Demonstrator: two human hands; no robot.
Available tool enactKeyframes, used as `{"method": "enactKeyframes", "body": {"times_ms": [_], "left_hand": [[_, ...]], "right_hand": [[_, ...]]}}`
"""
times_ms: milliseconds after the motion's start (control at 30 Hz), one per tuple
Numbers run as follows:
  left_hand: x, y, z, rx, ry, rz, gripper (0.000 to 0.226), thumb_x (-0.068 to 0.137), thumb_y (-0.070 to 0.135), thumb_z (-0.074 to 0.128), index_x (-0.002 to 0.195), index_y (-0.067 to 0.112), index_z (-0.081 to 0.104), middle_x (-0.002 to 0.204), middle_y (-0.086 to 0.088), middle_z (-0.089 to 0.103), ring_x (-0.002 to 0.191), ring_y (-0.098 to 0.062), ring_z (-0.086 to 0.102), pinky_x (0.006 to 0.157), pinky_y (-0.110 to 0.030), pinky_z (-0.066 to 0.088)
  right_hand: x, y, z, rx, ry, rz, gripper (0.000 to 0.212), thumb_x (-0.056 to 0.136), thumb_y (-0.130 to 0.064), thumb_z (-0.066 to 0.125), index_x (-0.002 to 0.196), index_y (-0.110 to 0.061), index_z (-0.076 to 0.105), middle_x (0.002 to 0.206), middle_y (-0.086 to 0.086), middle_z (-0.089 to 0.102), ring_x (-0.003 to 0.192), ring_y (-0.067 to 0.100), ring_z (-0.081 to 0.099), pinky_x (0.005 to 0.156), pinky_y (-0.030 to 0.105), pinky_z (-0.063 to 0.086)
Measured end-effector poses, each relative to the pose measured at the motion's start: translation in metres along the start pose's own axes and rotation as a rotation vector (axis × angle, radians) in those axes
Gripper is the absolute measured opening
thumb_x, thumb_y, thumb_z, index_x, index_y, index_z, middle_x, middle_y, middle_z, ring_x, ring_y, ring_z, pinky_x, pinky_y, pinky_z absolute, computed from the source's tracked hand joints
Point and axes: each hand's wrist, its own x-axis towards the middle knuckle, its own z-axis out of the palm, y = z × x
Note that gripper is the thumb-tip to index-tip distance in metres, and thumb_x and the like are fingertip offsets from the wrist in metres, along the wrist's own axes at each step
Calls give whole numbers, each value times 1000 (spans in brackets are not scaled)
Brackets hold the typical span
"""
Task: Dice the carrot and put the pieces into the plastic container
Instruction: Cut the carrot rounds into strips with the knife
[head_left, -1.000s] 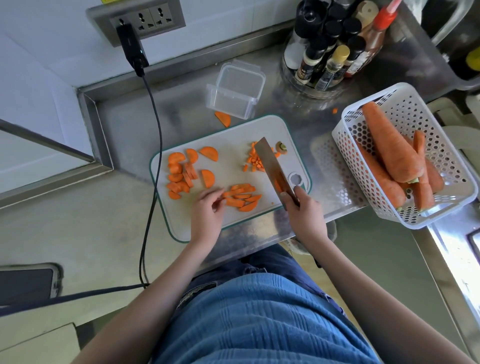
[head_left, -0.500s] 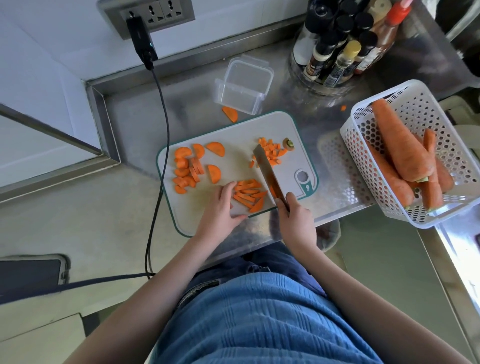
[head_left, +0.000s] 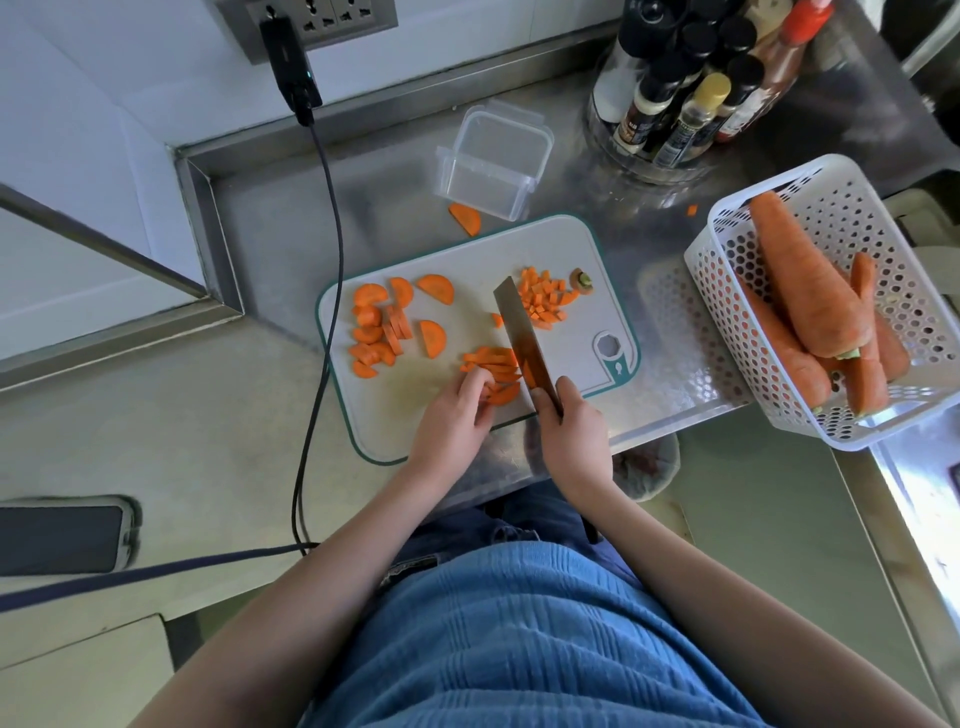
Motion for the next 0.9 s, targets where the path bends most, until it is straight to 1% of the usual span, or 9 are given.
{"method": "enactKeyframes", "body": {"times_ms": [167,300,400,533,633,733,800,867,900], "left_hand": [[0,-6,-10,25,-71,118,36,76,-4,66,98,16,47,85,-9,61,75,-25,60,60,-40,53],[1,-15,-22,144,-94,212,31,75,-8,66,98,10,54,84,-9,64,81,-26,60,59,-38,53],[1,-15,-23,188,-84,201,24,72,-1,69,93,4,60,84,-7,64,84,-25,59,59,-36,54],[-3,-8,-12,232,-91,187,33,68,14,79,93,6,60,86,-5,63,82,-25,58,67,-34,50],[-1,-4,-7,265,-52,141,27,67,8,79,87,6,59,81,-6,62,79,-26,57,65,-36,49],[0,-7,-10,238,-49,194,24,68,4,77,87,5,62,84,-6,62,83,-26,56,73,-36,49],[2,-12,-16,242,-39,254,19,75,7,70,93,3,64,90,-8,62,89,-25,52,82,-34,44],[8,-17,-22,227,8,257,19,80,7,63,97,0,64,94,-11,60,96,-22,48,89,-33,39],[13,-19,-24,213,13,253,18,80,4,64,98,0,65,95,-12,60,97,-21,47,90,-33,38]], "right_hand": [[-1,7,-10,53,42,28,32,100,-33,43,80,-9,38,61,8,50,55,26,44,49,34,29],[-1,11,-15,87,64,44,32,99,-33,45,77,-12,36,59,3,47,52,21,41,50,33,30],[-2,12,-16,103,68,59,33,99,-33,45,75,-15,34,58,1,45,51,19,39,50,33,30],[-1,13,-17,112,73,71,32,99,-34,45,76,-14,36,58,1,45,52,20,40,52,33,33],[-2,14,-17,115,74,79,32,99,-34,45,76,-14,36,59,1,46,53,20,40,53,34,33],[-3,15,-18,125,73,85,32,99,-33,45,76,-13,37,60,3,48,52,20,40,51,33,32],[-4,16,-19,129,72,84,32,99,-33,45,77,-11,38,59,4,48,51,20,40,51,33,32],[-6,16,-19,136,71,86,32,99,-33,45,77,-11,39,58,3,47,50,19,39,50,32,31],[-6,15,-18,137,66,89,31,99,-33,45,78,-11,39,58,3,47,50,18,39,50,32,31]]}}
